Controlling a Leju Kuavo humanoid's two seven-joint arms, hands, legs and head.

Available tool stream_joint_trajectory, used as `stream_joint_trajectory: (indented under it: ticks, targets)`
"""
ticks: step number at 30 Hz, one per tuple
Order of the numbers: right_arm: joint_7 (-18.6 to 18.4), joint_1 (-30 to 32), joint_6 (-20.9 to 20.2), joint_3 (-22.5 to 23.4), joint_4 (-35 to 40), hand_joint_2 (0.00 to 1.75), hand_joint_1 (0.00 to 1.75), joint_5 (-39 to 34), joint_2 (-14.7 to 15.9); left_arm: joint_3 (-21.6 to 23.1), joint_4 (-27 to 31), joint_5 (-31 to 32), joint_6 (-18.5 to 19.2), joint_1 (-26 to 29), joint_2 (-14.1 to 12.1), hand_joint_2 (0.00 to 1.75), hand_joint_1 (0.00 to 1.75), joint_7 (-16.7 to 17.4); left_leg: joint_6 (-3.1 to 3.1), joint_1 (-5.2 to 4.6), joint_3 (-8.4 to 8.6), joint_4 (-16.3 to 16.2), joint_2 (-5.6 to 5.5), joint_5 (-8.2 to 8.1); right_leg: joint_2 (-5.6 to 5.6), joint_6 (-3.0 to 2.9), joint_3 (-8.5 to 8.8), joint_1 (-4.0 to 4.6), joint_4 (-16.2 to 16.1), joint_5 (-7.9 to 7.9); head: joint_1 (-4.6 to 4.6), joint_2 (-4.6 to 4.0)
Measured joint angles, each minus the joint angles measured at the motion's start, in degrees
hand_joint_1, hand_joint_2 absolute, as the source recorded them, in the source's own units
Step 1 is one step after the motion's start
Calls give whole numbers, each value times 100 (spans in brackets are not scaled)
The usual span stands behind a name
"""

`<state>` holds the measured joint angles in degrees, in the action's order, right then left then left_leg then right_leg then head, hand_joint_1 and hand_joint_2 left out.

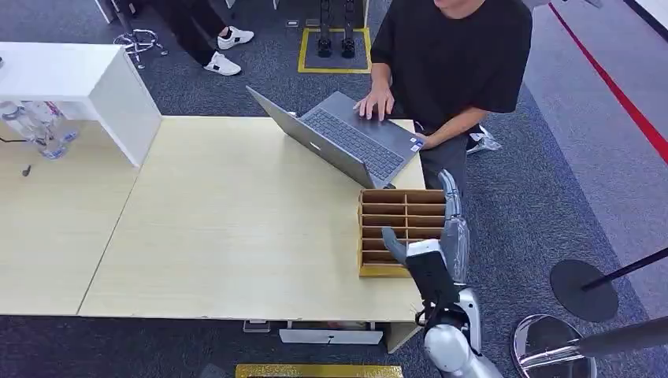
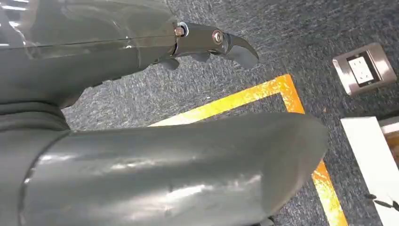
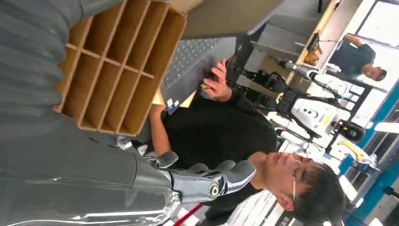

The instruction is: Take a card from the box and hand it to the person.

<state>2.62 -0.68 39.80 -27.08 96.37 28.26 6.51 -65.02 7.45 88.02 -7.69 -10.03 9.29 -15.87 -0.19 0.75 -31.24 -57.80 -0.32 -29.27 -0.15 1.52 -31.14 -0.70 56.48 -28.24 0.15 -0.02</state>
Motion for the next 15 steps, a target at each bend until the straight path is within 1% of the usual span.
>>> stream_joint_trajectory:
  ticks: [3, 6, 8, 11, 15]
  targets:
    - [180, 96, 0, 0, -151, 175, 0, -96, -188, -48, 0, 0, -18, 5, -4, 0, 0, -13, 0, 0, 0, 0, 0, 0, 0, 0, 0, 0, 0, 0, -2, 0]
    - [328, 174, 0, 13, -298, 175, 0, 0, -357, -94, 0, 0, -31, 5, -9, 0, 0, -17, 0, 0, 1, 0, 0, 0, 0, 0, 0, 0, 0, 0, -2, 0]
    - [483, 239, 0, 59, -400, 175, 0, 18, -489, -111, -2, 0, -42, 6, -15, 0, 0, -30, 0, 0, 0, 0, 0, 0, 0, 0, 0, 0, 0, 0, -2, 0]
    - [721, 326, 2, 144, -588, 175, 0, -140, -688, -157, -2, 0, -68, 6, -20, 0, 0, -61, 0, 0, 0, 1, 1, 0, 1, 0, -1, 0, 0, 0, -2, 0]
    - [883, 447, 2, 291, -783, 175, 0, -192, -892, -227, 0, 0, -90, 15, -28, 0, 0, -77, 0, 0, 0, 1, 1, 0, 1, 0, -1, 0, 0, -1, -2, 0]
